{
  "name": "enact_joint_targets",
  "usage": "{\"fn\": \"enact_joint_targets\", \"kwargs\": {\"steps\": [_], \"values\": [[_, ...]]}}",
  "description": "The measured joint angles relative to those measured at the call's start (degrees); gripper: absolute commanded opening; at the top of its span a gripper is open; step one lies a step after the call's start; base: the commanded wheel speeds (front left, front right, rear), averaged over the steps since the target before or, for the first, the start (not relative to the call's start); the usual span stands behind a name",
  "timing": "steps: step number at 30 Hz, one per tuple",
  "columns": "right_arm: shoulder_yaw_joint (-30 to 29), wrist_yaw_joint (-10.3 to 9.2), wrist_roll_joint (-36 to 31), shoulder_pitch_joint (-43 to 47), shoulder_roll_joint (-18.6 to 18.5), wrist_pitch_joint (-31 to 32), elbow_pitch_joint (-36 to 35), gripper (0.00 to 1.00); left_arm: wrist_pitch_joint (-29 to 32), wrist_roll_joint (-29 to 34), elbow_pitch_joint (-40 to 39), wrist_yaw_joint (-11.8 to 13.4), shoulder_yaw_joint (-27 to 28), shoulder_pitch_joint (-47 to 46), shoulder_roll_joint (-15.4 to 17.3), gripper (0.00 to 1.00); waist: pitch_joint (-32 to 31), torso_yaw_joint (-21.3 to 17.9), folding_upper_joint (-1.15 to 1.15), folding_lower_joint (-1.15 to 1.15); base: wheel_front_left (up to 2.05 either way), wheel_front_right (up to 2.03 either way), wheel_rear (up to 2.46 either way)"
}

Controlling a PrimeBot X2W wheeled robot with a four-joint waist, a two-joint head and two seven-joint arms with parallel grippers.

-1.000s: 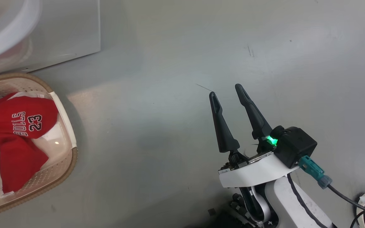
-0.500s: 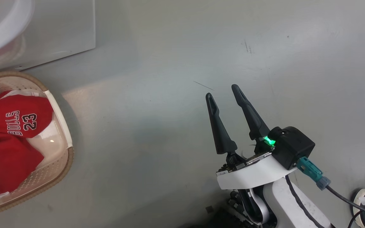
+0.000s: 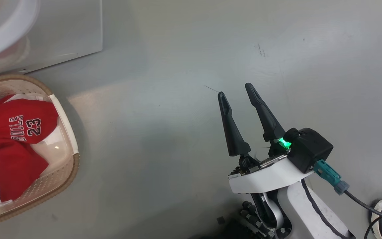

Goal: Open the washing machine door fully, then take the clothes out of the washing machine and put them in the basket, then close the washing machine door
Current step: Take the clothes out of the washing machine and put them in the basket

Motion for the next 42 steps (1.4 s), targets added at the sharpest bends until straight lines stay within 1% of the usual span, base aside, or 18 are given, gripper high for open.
{"fn": "enact_joint_targets", "kwargs": {"steps": [5, 13, 20, 32, 39, 42], "values": [[-0.9, 0.0, 0.0, 0.0, 0.0, 0.0, 0.7, 1.0, -2.7, 0.0, 0.8, 0.0, -0.3, 0.0, -2.1, 0.0, -0.9, 0.5, 0.0, 0.0, 0.0, 0.0, 0.0], [-1.9, 0.0, 0.0, -0.1, 0.0, 0.0, 1.5, 1.0, -7.5, 0.0, 2.4, 0.0, -0.4, 0.0, -3.9, 0.0, -3.0, 1.6, 0.0, 0.0, 0.0, 0.0, 0.0], [-3.9, 0.0, -0.3, -0.1, 0.0, 0.0, 2.9, 1.0, -12.8, -1.0, 3.3, 0.0, -0.7, 0.5, -7.6, 0.0, -5.5, 3.1, 0.0, 0.0, 0.0, 0.0, 0.0], [-6.3, 0.0, -1.7, 0.0, -0.1, 0.0, 5.6, 1.0, -22.2, -2.1, 6.0, 0.0, -1.8, 6.4, -12.5, 0.0, -10.6, 6.6, 0.0, 0.0, 0.0, 0.0, 0.0], [-7.0, 0.0, -2.5, 0.9, -0.1, 0.0, 7.5, 1.0, -27.5, -3.3, 6.7, 0.0, -3.3, 10.6, -15.8, 0.0, -14.4, 8.8, 0.0, 0.0, 0.0, 0.0, 0.0], [-7.3, 0.0, -2.6, 1.4, -0.1, 0.0, 8.1, 1.0, -28.9, -3.7, 6.7, 0.0, -4.0, 11.6, -16.7, 0.0, -15.5, 9.4, 0.0, 0.0, 0.0, 0.0, 0.0]]}}
